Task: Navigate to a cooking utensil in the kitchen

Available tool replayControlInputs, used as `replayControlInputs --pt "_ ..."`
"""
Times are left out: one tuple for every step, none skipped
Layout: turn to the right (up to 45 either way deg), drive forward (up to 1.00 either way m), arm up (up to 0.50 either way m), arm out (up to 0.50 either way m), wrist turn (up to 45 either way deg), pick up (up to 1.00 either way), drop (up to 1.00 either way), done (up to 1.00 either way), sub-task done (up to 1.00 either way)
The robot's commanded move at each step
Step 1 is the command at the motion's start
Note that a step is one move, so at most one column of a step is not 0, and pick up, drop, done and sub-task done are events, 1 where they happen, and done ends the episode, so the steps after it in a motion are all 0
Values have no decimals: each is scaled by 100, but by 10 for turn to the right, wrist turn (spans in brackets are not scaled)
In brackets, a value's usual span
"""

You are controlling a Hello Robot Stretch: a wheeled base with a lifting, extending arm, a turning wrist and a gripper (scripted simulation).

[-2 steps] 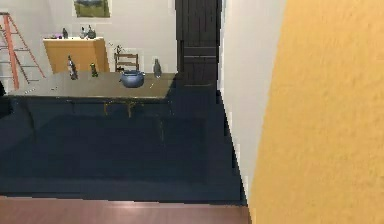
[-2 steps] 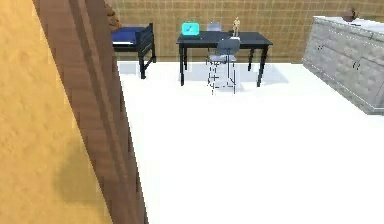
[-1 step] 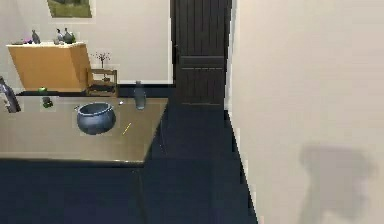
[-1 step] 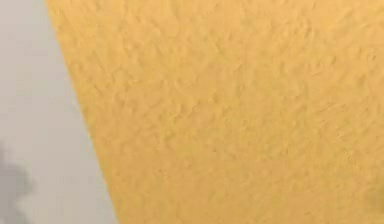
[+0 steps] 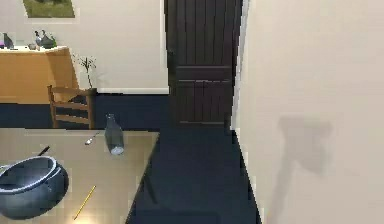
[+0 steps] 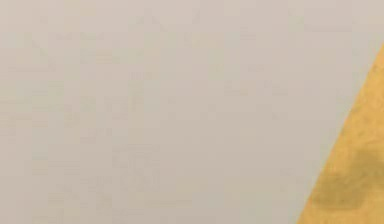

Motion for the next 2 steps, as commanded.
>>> replayControlInputs --pt "-420 0 0 0 0 0 0 0 0" --pt "0 0 0 0 0 0 0 100 0"
